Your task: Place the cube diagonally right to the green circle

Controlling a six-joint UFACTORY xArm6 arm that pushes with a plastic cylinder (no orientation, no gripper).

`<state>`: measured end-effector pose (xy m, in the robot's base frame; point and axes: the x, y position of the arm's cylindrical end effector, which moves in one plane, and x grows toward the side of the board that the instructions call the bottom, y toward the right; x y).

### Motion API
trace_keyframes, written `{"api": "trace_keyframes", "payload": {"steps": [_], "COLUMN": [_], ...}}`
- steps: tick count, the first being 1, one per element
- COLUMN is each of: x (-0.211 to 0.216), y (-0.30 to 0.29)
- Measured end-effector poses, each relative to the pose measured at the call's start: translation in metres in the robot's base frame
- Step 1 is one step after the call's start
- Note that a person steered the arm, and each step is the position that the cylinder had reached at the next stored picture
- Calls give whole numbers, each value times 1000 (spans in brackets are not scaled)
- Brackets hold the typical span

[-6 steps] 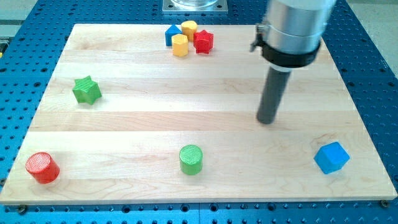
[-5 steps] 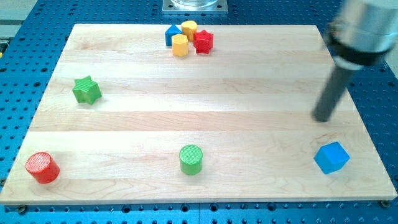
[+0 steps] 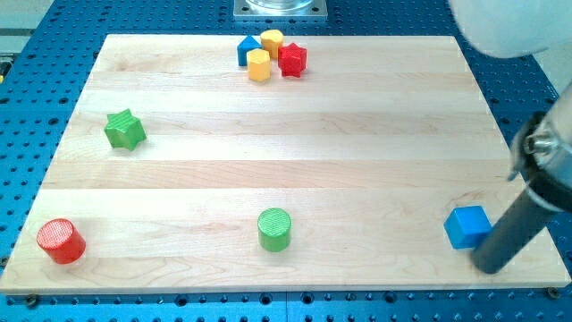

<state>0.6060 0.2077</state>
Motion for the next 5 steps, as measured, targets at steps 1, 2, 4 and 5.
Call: {"api": "trace_keyframes", "payload": {"steps": [1, 2, 4, 5], "x": [-58, -98, -95, -114], "y": [-5, -5, -12, 2]}}
